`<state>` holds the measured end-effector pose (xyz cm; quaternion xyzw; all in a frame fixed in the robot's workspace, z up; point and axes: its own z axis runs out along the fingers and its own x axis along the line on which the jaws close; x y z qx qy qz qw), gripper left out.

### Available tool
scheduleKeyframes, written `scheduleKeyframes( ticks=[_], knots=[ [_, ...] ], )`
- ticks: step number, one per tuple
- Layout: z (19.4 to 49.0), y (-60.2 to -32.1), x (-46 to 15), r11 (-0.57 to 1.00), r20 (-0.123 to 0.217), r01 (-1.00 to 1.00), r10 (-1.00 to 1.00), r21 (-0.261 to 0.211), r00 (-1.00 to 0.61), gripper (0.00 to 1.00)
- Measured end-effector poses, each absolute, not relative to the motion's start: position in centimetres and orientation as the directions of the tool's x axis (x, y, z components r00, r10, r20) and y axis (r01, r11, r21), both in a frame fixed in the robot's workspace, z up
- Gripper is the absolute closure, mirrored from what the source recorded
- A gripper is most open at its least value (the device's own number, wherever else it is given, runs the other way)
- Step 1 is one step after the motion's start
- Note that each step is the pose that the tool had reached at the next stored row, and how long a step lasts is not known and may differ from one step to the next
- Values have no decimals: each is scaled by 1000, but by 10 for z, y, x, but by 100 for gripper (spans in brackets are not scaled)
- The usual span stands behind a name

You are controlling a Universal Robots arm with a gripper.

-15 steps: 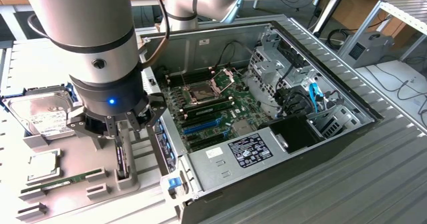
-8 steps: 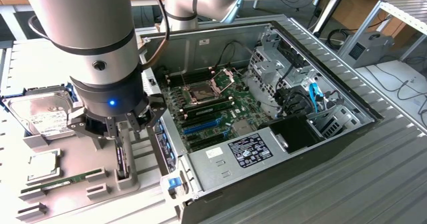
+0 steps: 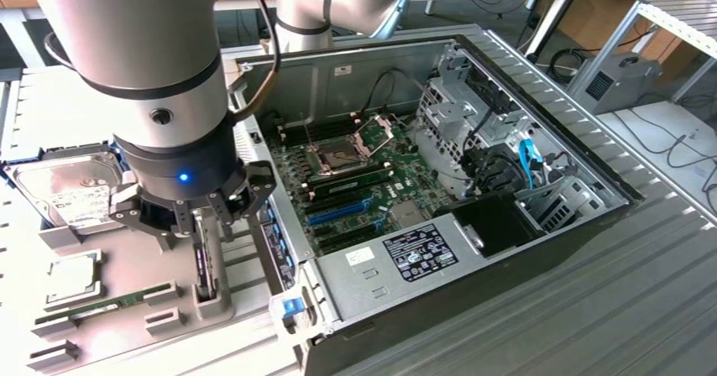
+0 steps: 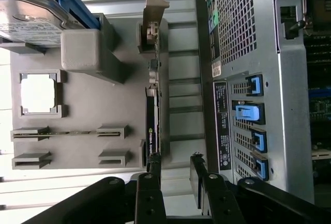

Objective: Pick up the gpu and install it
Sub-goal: 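Pick up the gpu and move the gpu toward the slot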

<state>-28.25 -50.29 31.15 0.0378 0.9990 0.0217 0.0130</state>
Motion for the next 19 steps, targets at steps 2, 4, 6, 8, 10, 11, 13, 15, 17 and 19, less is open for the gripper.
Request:
scheduleKeyframes(
  ticks=[2,4,6,8,10,11,13,15,17,19],
  knots=[
    [311,-503,-283,996,-24,75,76,44,-997,64],
    [310,-503,-283,996,-24,75,76,44,-997,64],
    [308,-503,-283,996,-24,75,76,44,-997,64],
    [307,-503,-283,996,-24,75,76,44,-997,64],
    [307,-503,-283,996,-24,75,76,44,-997,64],
    [306,-503,-283,996,-24,75,76,44,-997,64],
    [306,-503,-283,996,-24,75,76,44,-997,64],
    [305,-503,-283,996,-24,75,76,44,-997,64],
    [304,-503,-283,996,-24,75,76,44,-997,64],
    [303,-503,-283,996,-24,75,76,44,-997,64]
  ],
)
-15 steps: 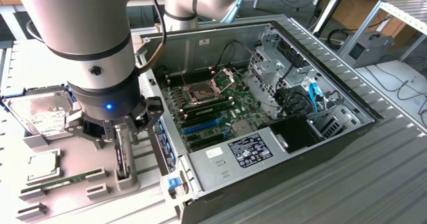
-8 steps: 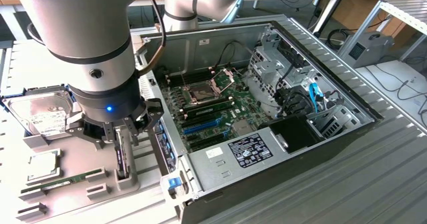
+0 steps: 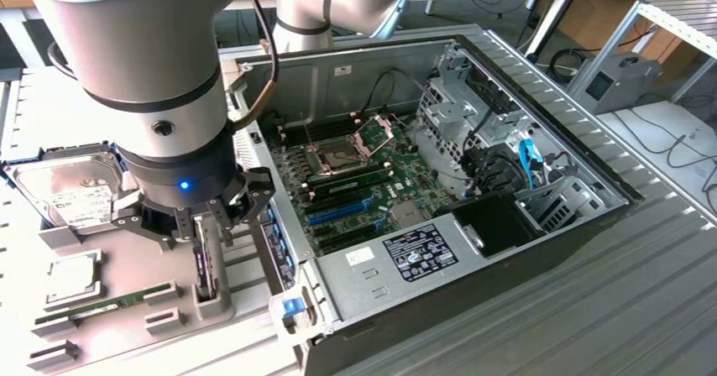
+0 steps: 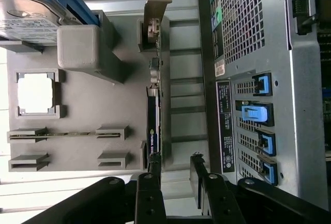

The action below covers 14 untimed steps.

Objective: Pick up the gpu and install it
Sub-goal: 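Pick up the gpu and move the gpu toward the slot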

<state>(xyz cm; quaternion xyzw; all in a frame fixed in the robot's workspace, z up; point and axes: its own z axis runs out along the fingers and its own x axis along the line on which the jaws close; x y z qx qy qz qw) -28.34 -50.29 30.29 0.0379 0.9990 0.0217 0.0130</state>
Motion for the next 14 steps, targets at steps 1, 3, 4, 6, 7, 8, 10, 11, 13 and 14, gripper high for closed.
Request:
scheduleKeyframes(
  ticks=[1,3,4,6,7,8,10,11,13,14],
  knots=[
    [302,-503,-283,996,-24,75,76,44,-997,64],
    [301,-503,-283,996,-24,75,76,44,-997,64],
    [301,-503,-283,996,-24,75,76,44,-997,64],
    [300,-503,-283,996,-24,75,76,44,-997,64],
    [300,-503,-283,996,-24,75,76,44,-997,64],
    [299,-503,-283,996,-24,75,76,44,-997,64],
    [299,-503,-283,996,-24,75,76,44,-997,64],
    [298,-503,-283,996,-24,75,76,44,-997,64],
    [297,-503,-283,996,-24,75,76,44,-997,64],
    [297,-503,-283,996,-24,75,76,44,-997,64]
  ],
)
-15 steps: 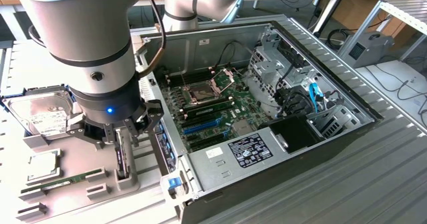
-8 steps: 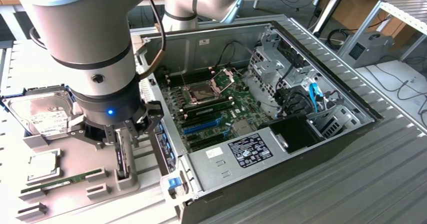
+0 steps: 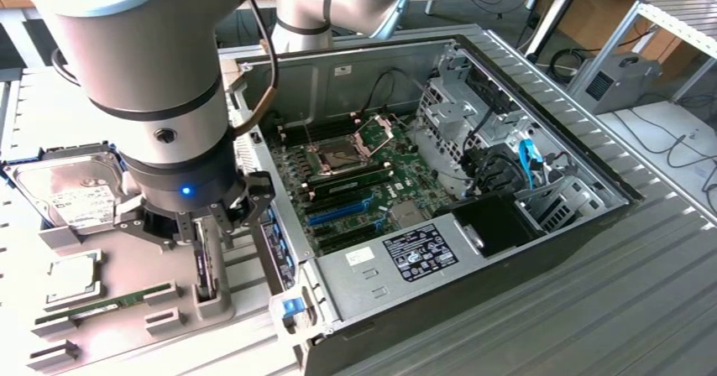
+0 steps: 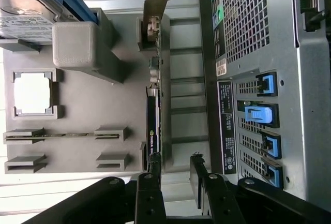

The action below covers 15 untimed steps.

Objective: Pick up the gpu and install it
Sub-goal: 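Pick up the gpu and move the gpu toward the slot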

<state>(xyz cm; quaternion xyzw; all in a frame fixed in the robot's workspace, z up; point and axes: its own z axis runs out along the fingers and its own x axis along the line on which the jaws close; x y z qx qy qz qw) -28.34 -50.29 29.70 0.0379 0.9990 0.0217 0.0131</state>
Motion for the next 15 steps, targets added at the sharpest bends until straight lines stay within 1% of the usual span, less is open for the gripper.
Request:
scheduleKeyframes(
  ticks=[15],
  knots=[
    [291,-503,-283,996,-24,75,76,44,-997,64]
  ],
)
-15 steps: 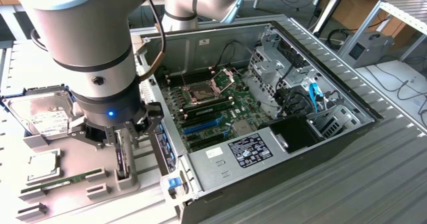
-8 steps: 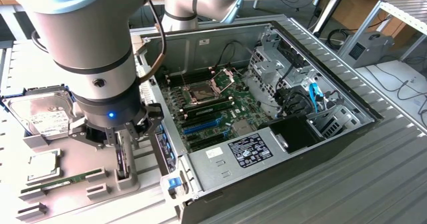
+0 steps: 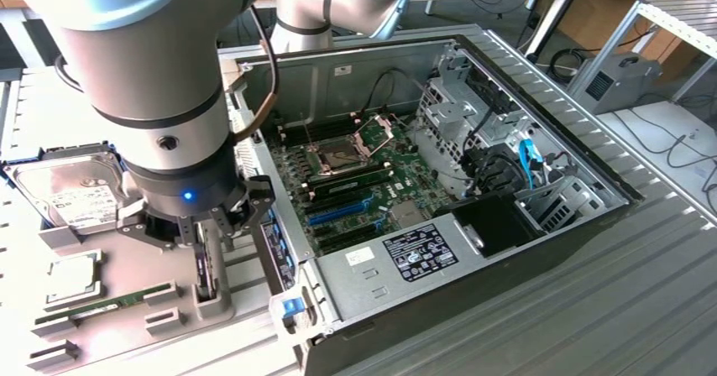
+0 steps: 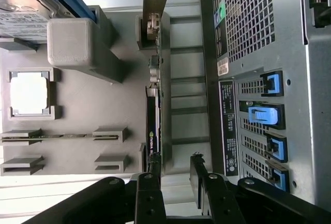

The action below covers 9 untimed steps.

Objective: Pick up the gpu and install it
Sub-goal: 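Pick up the gpu and move the gpu toward the slot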

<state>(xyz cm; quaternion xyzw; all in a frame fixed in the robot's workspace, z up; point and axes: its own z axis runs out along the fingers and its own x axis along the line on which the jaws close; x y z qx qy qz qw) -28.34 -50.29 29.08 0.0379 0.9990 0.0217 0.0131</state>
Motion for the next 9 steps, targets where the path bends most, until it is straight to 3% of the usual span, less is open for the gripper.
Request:
scheduleKeyframes(
  ticks=[9],
  knots=[
    [288,-503,-283,996,-24,75,76,44,-997,64]
  ],
)
